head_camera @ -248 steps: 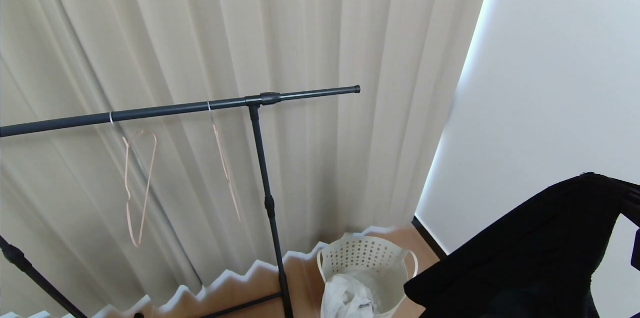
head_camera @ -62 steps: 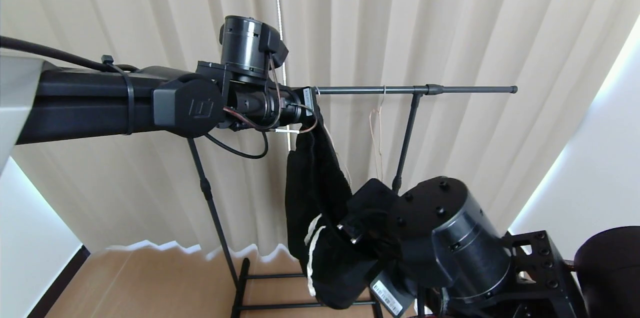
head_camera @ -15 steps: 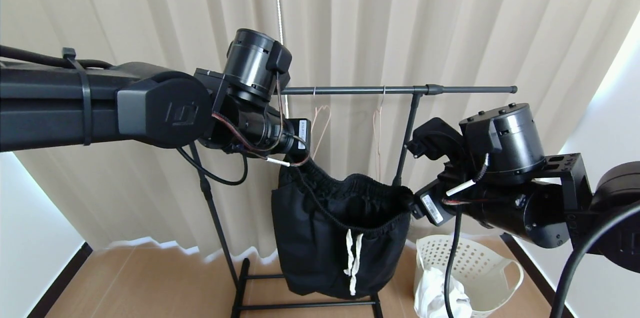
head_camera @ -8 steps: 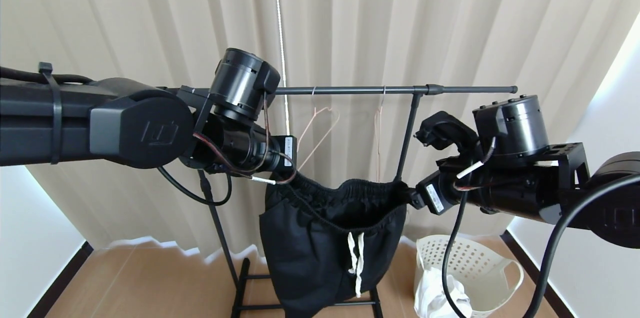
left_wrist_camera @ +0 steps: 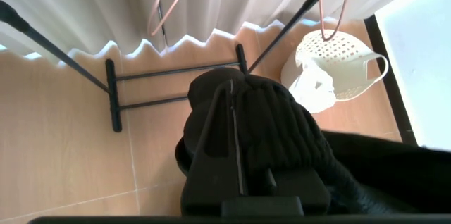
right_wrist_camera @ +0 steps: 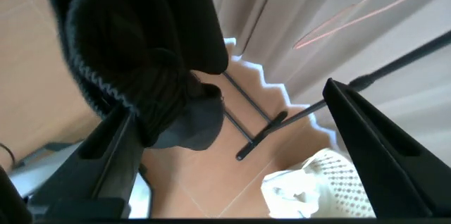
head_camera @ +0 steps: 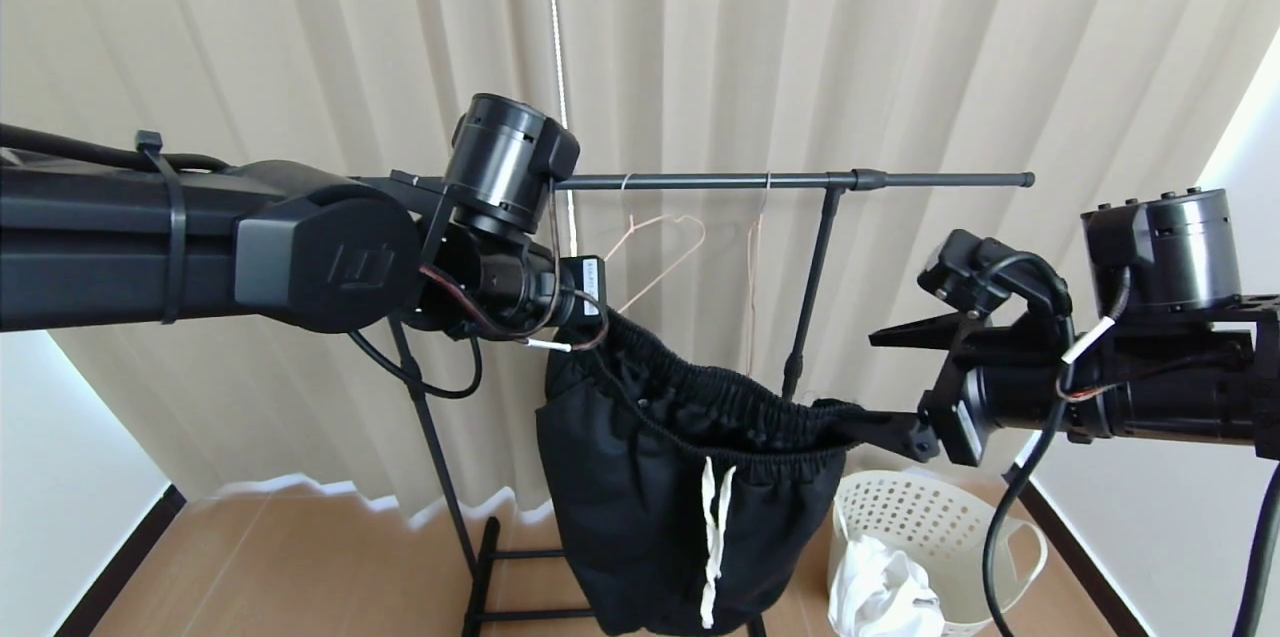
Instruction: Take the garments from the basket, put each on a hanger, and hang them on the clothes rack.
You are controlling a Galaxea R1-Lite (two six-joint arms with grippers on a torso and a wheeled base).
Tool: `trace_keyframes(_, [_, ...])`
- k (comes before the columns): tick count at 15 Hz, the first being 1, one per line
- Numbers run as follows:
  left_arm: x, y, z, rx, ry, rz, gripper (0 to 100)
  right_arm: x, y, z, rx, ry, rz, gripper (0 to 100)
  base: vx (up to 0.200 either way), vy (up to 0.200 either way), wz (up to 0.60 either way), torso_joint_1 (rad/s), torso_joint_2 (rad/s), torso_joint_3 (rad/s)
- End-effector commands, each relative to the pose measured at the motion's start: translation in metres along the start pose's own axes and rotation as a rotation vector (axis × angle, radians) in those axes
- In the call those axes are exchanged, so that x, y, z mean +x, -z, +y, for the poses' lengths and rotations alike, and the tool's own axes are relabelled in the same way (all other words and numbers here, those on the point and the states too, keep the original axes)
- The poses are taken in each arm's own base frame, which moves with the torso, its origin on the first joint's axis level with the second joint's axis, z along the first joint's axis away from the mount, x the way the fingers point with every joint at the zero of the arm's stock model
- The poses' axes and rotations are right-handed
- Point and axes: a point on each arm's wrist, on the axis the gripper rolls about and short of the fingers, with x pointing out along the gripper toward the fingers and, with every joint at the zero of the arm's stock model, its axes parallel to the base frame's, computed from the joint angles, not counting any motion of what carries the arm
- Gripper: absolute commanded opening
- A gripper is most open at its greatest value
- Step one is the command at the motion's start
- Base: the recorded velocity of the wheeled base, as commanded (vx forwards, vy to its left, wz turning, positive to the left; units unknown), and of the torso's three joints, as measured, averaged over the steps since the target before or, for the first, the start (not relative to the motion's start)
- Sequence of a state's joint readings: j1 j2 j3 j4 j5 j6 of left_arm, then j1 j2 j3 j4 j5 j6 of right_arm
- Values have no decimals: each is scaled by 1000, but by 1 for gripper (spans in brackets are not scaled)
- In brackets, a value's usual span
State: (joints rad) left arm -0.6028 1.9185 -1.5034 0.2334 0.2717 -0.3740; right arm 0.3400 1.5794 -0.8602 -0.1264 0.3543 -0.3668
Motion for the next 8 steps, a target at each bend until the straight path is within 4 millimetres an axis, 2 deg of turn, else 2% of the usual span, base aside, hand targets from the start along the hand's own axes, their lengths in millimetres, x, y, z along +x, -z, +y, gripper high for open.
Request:
trace_keyframes(1, [10, 1, -3, 1, -6, 8, 0, -12, 10, -5, -26, -6, -8, 100, 0, 0, 0, 0, 0, 0])
trace_keyframes(8, [23, -6, -8, -18, -39, -25, 0, -18, 16, -11, -85, -28, -24, 100, 0, 0, 0, 0, 0, 0])
